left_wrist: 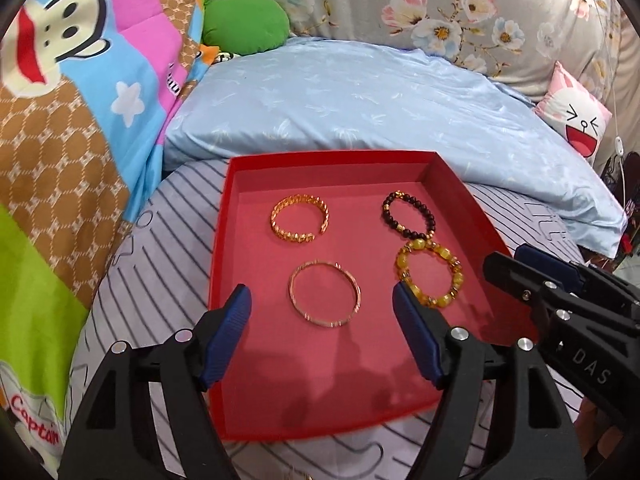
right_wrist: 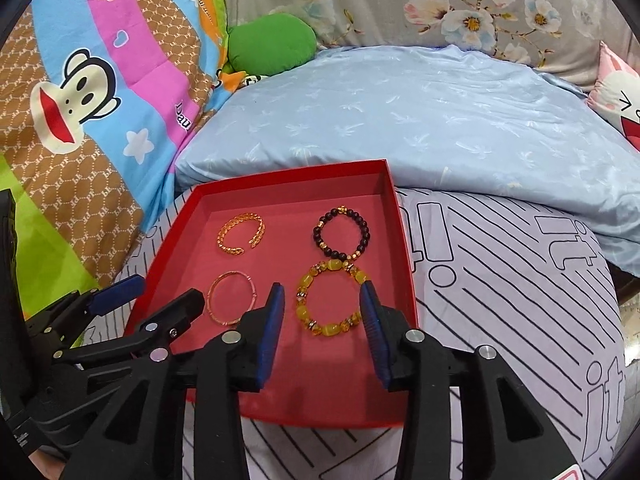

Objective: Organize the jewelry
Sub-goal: 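Withdraw both tools from the tray back over the remaining jewelry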

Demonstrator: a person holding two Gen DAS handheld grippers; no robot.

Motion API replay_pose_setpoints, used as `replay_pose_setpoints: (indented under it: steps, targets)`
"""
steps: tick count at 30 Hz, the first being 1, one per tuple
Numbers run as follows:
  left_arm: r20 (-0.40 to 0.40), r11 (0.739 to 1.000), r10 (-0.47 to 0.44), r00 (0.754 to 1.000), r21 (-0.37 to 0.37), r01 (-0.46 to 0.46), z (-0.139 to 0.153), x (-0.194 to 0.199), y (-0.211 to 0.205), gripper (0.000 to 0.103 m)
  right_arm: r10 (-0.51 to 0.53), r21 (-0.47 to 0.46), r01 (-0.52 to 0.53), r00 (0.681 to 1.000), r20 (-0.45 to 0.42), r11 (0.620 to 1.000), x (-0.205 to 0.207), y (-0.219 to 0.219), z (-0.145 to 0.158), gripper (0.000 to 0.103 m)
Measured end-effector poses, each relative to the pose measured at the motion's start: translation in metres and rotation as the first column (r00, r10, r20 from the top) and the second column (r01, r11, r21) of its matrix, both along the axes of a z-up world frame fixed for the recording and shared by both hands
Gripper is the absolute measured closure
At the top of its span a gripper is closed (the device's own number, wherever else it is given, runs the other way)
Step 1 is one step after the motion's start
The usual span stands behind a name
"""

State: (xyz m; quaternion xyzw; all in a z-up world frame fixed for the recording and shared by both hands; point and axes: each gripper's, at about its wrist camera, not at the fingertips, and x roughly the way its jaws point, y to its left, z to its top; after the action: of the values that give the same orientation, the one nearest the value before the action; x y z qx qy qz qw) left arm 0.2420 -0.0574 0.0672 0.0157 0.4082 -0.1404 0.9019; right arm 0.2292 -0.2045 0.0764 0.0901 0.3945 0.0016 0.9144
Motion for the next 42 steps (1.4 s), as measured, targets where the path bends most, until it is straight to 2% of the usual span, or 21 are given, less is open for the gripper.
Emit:
replay_pose_setpoints:
  steps: [12, 22, 31, 42]
  targets:
    - [-0.020, 0.997, 0.066, 0.998, -0.041, -0.067, 0.007, -0.051, 0.033, 0.034, -0.005, -0.046, 0.006, 1.000, 0.007, 0.999, -0.060, 0.011, 0.003, 0.062]
    - [-0.022, 0.995, 0.085, 0.996, -0.054, -0.086, 0.010, -0.092, 0.055, 0.034, 0.007, -0.031, -0.008, 0.999, -0.042, 0.999, -0.118, 0.016, -0.012, 0.062]
    - [-0.049, 0.998, 0.057, 0.997, -0.031, -0.058, -0.003, -0.134, 0.062, 0.034, 0.018, -0.043, -0.021, 0.997, -0.080, 0.999, -0.159, 0.024, -0.026, 0.062]
    - [-0.096, 1.000, 0.000, 0.995, -0.019, -0.001, -0.031, -0.179, 0.060, 0.034, 0.015, -0.020, -0.017, 0.992, -0.128, 1.000, -0.190, 0.027, -0.043, 0.061]
